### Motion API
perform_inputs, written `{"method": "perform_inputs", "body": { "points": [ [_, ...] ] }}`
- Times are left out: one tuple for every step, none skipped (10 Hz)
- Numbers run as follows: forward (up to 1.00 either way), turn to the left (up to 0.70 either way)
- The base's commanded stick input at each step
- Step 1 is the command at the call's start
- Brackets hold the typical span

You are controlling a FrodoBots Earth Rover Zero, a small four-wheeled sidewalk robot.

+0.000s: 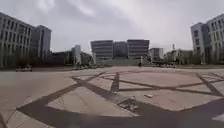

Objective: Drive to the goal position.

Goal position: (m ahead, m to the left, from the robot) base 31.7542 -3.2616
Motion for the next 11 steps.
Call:
{"method": "perform_inputs", "body": {
  "points": [
    [0.70,0.02],
    [0.70,0.02],
    [0.70,0.02],
    [0.70,0.02],
    [0.70,0.02],
    [0.70,0.02],
    [0.70,0.02],
    [0.70,0.01],
    [0.70,0.01],
    [0.70,0.02],
    [0.70,0.02]
  ]
}}
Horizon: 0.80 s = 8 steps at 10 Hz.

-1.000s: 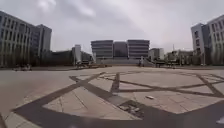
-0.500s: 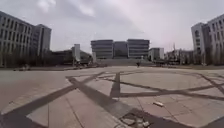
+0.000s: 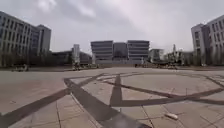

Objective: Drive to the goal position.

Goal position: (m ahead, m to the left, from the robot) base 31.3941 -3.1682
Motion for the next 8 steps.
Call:
{"method": "perform_inputs", "body": {
  "points": [
    [0.70,0.02],
    [0.70,0.02],
    [0.70,0.02],
    [0.70,0.01],
    [0.70,0.02],
    [0.70,0.02],
    [0.70,0.02],
    [0.70,0.02]
  ]
}}
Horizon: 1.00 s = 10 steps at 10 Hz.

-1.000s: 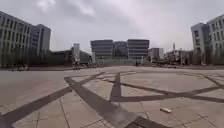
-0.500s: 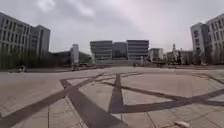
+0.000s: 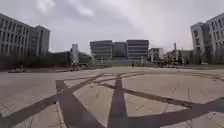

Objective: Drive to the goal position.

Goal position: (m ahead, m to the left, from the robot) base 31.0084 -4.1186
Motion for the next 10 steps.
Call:
{"method": "perform_inputs", "body": {
  "points": [
    [0.70,0.02],
    [0.70,0.01],
    [0.70,0.01],
    [0.70,0.01],
    [0.70,0.01],
    [0.70,0.02],
    [0.70,0.01],
    [0.70,0.01],
    [0.70,0.02],
    [0.70,0.01]
  ]
}}
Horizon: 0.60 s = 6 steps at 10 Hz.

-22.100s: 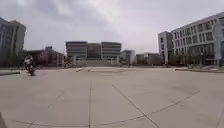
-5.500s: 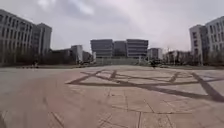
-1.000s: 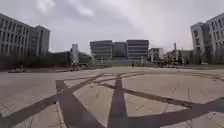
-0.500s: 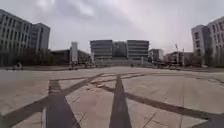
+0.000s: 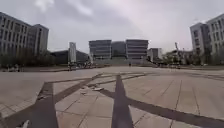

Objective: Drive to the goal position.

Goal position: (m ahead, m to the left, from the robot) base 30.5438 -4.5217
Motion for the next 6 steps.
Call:
{"method": "perform_inputs", "body": {
  "points": [
    [0.70,0.02],
    [0.70,0.02],
    [0.70,0.02],
    [0.70,0.02],
    [0.70,0.02],
    [0.70,0.02]
  ]
}}
